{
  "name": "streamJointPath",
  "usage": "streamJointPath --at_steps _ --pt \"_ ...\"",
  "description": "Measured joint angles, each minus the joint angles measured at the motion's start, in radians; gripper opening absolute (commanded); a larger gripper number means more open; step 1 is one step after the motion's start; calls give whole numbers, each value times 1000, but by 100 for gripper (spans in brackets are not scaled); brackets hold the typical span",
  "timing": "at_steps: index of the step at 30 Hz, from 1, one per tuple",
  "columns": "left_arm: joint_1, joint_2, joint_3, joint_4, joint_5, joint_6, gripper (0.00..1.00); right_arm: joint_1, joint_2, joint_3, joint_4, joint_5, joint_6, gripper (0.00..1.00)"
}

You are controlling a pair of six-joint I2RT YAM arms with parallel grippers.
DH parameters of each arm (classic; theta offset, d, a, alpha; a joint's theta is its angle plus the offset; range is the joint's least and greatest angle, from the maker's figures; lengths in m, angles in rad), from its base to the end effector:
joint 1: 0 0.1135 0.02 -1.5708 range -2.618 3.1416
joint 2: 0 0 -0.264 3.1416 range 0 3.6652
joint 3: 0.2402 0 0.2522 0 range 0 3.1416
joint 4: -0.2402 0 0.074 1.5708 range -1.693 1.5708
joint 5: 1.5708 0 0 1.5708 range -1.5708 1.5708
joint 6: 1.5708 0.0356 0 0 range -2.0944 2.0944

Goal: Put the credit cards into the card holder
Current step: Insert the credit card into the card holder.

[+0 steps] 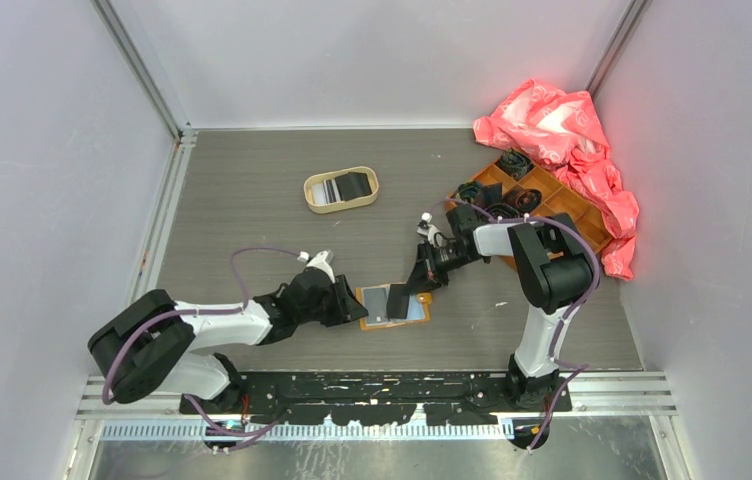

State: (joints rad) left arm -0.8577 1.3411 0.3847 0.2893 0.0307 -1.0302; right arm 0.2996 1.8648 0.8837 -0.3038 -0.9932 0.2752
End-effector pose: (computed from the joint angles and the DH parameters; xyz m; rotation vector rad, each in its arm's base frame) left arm 0.1537 -0.1794 0.1372 -0.1933 2.4481 -0.9873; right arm 0.2864 0.1197 0.1063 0.2444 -2.7078 -1.5192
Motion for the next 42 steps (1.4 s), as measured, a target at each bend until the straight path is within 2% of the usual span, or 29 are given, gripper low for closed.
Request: streamJointPath --at_steps 14,42 --pt "31 91 60 7 66 16 35 0 16 0 5 -21 12 2" --pt "55 114 72 13 105 17 34 1 31 -23 21 -29 39 5"
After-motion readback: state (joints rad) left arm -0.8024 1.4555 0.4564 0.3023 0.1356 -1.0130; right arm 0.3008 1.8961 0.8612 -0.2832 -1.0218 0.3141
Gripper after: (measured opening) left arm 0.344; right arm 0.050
